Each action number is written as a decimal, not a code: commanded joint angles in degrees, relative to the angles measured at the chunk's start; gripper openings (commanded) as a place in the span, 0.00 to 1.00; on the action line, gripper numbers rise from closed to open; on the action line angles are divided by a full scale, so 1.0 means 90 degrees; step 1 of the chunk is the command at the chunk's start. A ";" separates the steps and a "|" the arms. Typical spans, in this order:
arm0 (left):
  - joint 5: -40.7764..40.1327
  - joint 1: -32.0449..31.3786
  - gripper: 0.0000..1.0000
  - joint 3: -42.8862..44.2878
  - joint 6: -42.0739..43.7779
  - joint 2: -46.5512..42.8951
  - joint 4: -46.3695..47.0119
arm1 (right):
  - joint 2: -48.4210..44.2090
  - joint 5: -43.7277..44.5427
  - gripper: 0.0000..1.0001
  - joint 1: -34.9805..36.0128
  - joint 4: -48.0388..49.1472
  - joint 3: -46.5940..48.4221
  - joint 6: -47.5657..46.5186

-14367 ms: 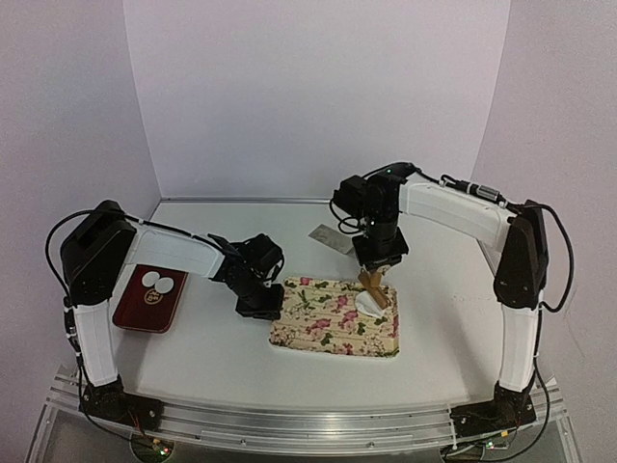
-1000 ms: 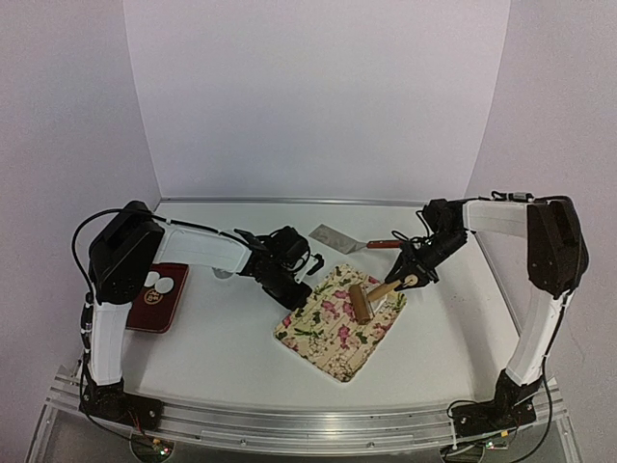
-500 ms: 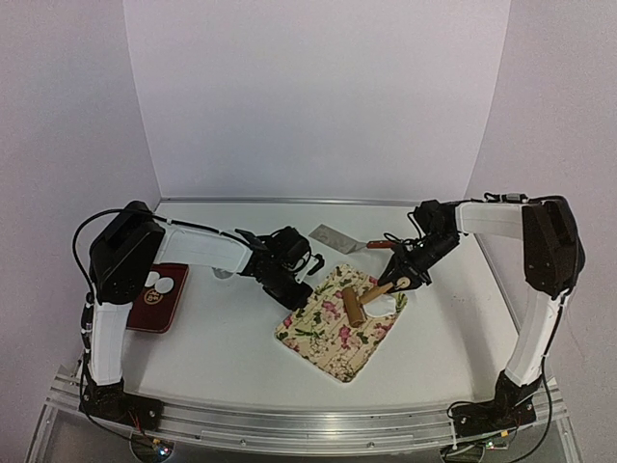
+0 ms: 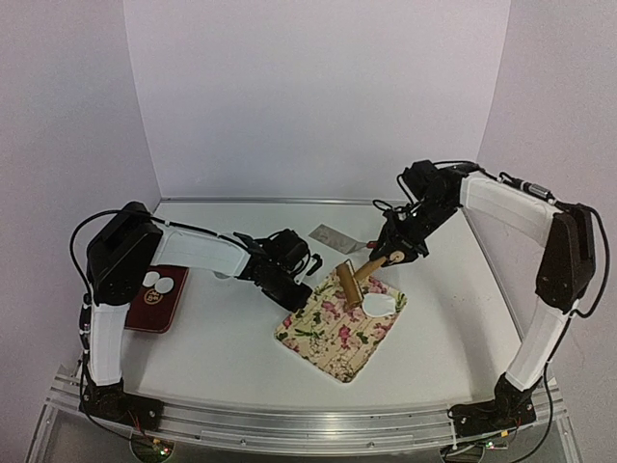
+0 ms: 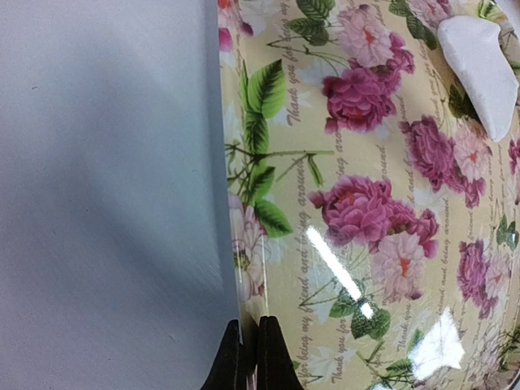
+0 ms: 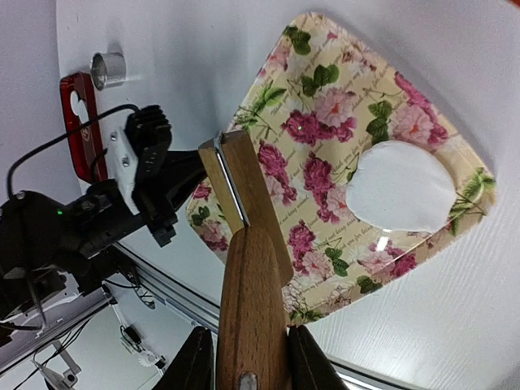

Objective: Roll out the dumpling wrappers from the dough

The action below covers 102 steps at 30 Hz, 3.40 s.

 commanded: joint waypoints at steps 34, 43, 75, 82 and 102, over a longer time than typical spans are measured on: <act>-0.0040 0.0001 0.00 -0.0109 0.0234 0.0050 -0.0545 | 0.0760 0.1057 0.00 -0.0930 -0.0778 0.0239 -0.0786; -0.0040 0.0002 0.00 -0.0072 0.0187 0.0081 -0.0534 | 0.0835 0.1187 0.00 -0.0930 -0.0782 -0.0131 -0.0883; -0.0009 0.0003 0.00 0.0381 0.0156 0.0506 -0.0675 | 0.2139 0.2768 0.00 -0.0674 -0.0956 -0.0777 -0.0942; 0.0014 0.0000 0.00 0.0502 0.0131 0.0606 -0.0739 | 0.2366 0.2792 0.00 -0.0470 -0.0699 -0.1034 -0.0814; 0.0046 0.0003 0.00 0.0762 0.0096 0.0774 -0.0912 | 0.3037 0.2980 0.00 0.0003 -0.0512 -0.0785 -0.0643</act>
